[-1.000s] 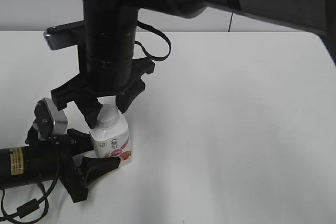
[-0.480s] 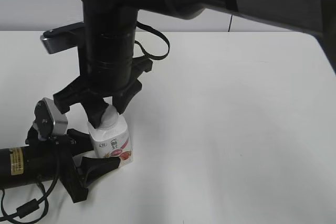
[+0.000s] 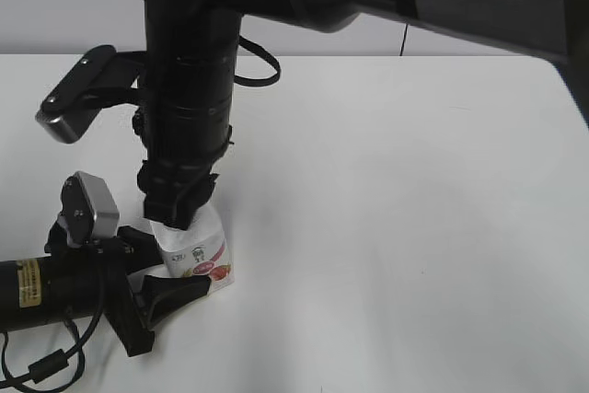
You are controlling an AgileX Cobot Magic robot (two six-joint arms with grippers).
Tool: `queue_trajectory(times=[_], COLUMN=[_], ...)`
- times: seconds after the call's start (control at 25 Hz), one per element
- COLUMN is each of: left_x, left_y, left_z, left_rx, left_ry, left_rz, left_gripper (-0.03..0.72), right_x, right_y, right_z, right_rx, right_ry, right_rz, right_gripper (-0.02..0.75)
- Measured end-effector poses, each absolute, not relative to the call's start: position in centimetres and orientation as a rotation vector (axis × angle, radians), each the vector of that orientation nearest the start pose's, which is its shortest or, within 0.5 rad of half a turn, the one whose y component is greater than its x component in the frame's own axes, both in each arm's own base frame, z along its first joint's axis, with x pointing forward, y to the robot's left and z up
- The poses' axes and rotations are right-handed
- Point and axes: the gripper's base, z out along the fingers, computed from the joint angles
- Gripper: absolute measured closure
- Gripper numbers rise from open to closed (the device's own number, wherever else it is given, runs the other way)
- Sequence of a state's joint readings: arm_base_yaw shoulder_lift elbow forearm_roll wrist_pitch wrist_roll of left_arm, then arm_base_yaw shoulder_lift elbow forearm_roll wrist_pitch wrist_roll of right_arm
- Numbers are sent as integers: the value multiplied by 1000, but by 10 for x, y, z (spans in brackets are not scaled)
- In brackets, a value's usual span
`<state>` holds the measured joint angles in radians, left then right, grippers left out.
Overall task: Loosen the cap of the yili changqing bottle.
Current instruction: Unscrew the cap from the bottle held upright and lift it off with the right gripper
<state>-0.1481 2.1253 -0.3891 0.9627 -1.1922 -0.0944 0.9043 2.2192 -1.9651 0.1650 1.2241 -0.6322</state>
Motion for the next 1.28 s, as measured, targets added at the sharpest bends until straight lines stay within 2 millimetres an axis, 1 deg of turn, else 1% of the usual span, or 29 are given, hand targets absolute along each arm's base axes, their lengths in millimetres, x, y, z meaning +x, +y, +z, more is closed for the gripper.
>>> queue_trajectory(times=[0.08, 0.16, 0.36, 0.48, 0.64, 0.8, 0.88, 0.92, 0.96, 1.04, 1.2, 1.28], left_x=[217, 217, 217, 217, 217, 217, 217, 217, 217, 217, 217, 217], left_y=[-102, -102, -102, -102, -102, -102, -102, -102, -102, -102, -102, -102], left_z=[54, 54, 54, 54, 54, 54, 54, 54, 54, 54, 54, 54], left_rx=[979, 979, 978, 979, 978, 978, 978, 977, 978, 978, 978, 979], left_ry=[1850, 1850, 1851, 1852, 1852, 1852, 1852, 1852, 1851, 1851, 1851, 1852], left_rz=[-821, -821, -819, -819, -819, -818, -818, -818, -819, -819, -819, -819], left_gripper=[281, 281, 282, 282, 282, 282, 282, 283, 284, 283, 283, 283], right_x=[279, 279, 280, 281, 281, 281, 281, 281, 280, 280, 276, 274], right_y=[377, 377, 376, 376, 376, 376, 376, 375, 374, 373, 369, 368], right_z=[217, 217, 217, 217, 217, 218, 219, 221, 224, 231, 253, 260], right_rx=[-2113, -2168, -2259, -2295, -2305, -2304, -2303, -2293, -2279, -2246, -2177, -2080], right_ry=[2079, 2013, 1904, 1858, 1845, 1839, 1838, 1846, 1854, 1873, 1885, 1974], right_rz=[261, 244, 198, 185, 182, 180, 170, 164, 161, 162, 174, 202], right_gripper=[350, 350, 352, 351, 352, 349, 308, 276, 248, 220, 204, 203])
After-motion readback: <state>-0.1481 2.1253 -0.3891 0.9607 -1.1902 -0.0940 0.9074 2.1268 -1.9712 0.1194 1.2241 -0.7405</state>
